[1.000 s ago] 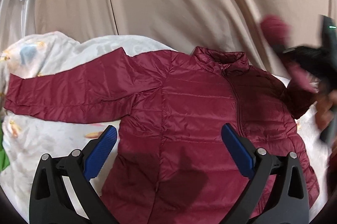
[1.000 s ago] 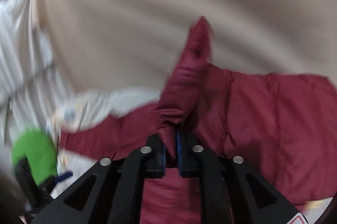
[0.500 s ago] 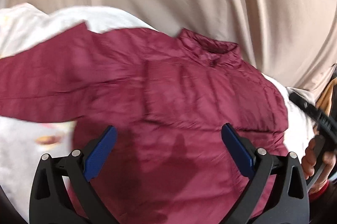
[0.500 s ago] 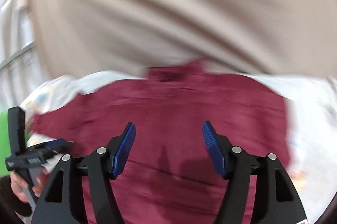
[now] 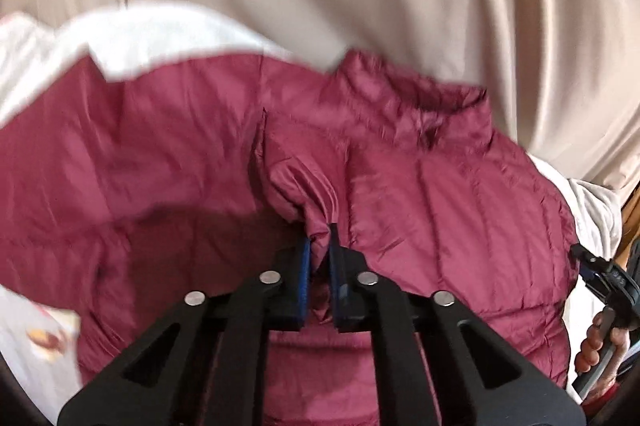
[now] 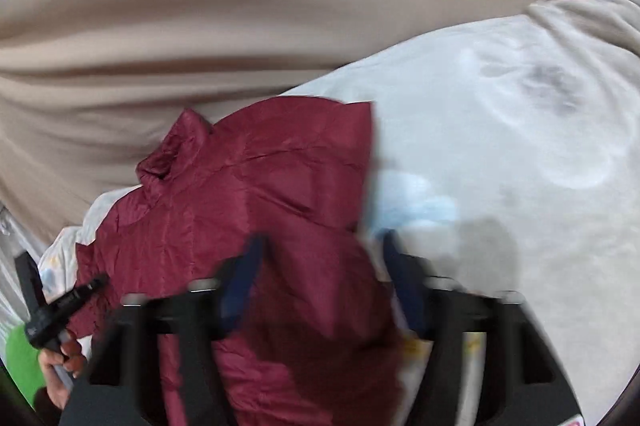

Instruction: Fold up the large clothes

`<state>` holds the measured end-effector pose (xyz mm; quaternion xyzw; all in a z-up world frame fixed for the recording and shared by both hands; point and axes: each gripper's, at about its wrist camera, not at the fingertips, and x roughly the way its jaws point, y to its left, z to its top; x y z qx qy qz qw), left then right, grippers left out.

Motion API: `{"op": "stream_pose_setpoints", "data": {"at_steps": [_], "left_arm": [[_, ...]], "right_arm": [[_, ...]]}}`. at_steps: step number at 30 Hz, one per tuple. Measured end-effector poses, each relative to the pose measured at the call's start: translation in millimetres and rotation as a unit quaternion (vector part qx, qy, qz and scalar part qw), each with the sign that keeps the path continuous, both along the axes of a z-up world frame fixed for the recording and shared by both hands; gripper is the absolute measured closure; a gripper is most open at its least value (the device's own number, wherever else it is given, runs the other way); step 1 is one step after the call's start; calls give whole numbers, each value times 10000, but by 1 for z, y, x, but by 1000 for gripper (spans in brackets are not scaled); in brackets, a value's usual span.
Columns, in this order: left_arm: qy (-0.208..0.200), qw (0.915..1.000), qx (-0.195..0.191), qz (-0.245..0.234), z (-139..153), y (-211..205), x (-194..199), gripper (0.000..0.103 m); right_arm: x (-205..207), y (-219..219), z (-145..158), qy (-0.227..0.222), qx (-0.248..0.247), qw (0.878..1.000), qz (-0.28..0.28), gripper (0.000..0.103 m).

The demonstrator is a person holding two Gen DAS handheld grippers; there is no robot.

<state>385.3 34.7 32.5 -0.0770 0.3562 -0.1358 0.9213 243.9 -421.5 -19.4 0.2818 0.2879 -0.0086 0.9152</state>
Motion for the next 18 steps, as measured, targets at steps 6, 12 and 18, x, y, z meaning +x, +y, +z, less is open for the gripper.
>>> {"op": "stream_pose_setpoints", "data": {"at_steps": [6, 12, 18], "left_arm": [[2, 9985, 477, 251, -12, 9, 7, 98], [130, 9975, 612, 316, -44, 3, 2, 98], [56, 9980, 523, 360, -45, 7, -10, 96]], "right_arm": [[-11, 14, 12, -475, -460, 9978, 14, 99], [-16, -15, -13, 99, -66, 9992, -376, 89], [-36, 23, 25, -321, -400, 9983, 260, 85]]}}
